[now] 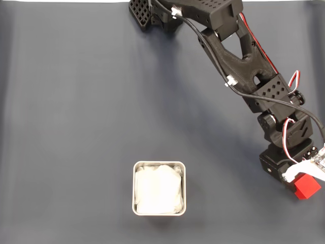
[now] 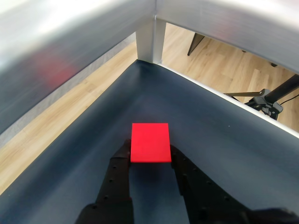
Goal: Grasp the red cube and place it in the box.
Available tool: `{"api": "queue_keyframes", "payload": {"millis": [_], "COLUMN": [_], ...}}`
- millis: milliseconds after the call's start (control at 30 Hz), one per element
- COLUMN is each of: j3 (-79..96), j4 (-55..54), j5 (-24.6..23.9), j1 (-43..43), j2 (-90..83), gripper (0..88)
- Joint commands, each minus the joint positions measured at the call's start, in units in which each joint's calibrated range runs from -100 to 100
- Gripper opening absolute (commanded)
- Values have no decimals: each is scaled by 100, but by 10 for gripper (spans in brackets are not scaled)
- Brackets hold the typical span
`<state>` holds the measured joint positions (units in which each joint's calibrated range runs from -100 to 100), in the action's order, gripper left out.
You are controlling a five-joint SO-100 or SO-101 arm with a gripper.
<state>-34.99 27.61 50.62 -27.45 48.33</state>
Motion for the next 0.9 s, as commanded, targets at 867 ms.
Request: {"api": "queue_keyframes", "payload": {"millis": [867], "j3": [1099], "j4": [198], "j5": [-29], "j1": [209], "j2": [-2086], "gripper": [122]}}
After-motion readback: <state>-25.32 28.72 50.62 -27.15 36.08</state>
